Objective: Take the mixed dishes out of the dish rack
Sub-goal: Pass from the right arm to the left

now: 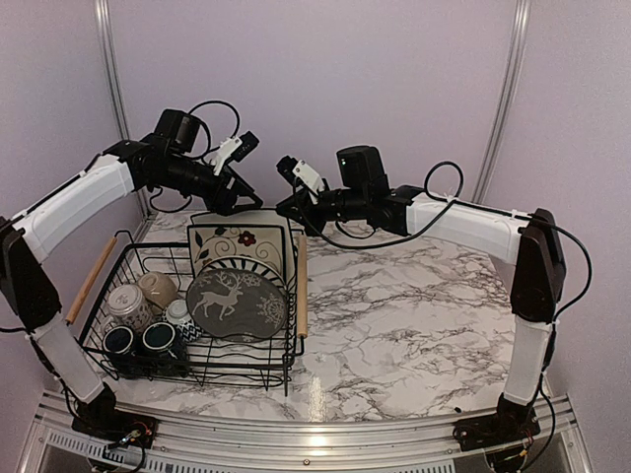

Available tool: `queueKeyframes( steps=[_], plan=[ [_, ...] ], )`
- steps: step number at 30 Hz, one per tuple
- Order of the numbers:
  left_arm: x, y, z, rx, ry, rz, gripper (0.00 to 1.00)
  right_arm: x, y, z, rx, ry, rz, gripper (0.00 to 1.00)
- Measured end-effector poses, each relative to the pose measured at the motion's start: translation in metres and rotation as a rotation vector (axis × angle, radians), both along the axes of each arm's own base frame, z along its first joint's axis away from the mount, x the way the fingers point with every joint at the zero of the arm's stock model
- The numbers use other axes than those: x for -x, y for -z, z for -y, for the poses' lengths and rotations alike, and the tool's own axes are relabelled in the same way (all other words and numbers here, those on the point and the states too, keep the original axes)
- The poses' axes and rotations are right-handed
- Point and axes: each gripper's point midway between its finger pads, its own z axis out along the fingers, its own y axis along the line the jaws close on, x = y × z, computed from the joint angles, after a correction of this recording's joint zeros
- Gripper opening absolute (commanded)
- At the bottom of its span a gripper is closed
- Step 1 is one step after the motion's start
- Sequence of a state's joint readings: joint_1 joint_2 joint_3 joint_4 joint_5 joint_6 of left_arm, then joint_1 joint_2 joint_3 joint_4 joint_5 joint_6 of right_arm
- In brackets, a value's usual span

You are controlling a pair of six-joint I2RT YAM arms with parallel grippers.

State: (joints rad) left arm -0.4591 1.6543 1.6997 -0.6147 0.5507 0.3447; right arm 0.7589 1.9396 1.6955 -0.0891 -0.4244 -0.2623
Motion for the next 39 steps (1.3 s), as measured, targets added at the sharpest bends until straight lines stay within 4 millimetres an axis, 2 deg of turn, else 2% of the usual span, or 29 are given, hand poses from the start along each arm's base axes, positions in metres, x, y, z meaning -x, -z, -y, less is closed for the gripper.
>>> queueKeyframes(
  steps=[2, 5, 8, 13, 18, 20, 22, 25, 29, 39],
  plan=[
    [-0.005, 0.008, 0.012, -0.018, 0.053, -0.001, 0.58, 0.0, 0.0, 0.0, 0.0, -0.001, 0.0, 0.0],
    [-0.014, 0.016, 0.018, -0.039, 0.081, -0.01, 0.52, 0.0, 0.0, 0.0, -0.001, -0.005, -0.001, 0.0],
    [-0.02, 0.027, 0.022, -0.058, 0.102, -0.027, 0.51, 0.001, 0.0, 0.0, -0.003, -0.01, -0.003, 0.0],
    [-0.013, 0.044, 0.024, -0.076, 0.159, -0.073, 0.46, 0.002, -0.001, 0.0, -0.004, -0.017, -0.005, 0.0],
    [-0.011, 0.047, 0.026, -0.08, 0.191, -0.082, 0.38, 0.006, 0.001, 0.0, 0.007, -0.034, -0.019, 0.0],
    [-0.013, 0.048, 0.027, -0.08, 0.199, -0.08, 0.38, 0.006, 0.001, 0.0, 0.011, -0.037, -0.02, 0.0],
    [-0.014, 0.05, 0.028, -0.081, 0.203, -0.083, 0.45, 0.007, 0.002, 0.0, 0.013, -0.039, -0.02, 0.0],
    [-0.015, 0.055, 0.029, -0.086, 0.207, -0.093, 0.45, 0.007, 0.002, 0.0, 0.014, -0.04, -0.018, 0.0],
    [-0.018, 0.062, 0.03, -0.095, 0.212, -0.106, 0.3, 0.007, 0.001, 0.0, 0.014, -0.043, -0.018, 0.0],
    [-0.011, 0.06, 0.031, -0.103, 0.287, -0.063, 0.09, 0.01, 0.0, 0.0, 0.021, -0.063, -0.017, 0.0]
  ],
)
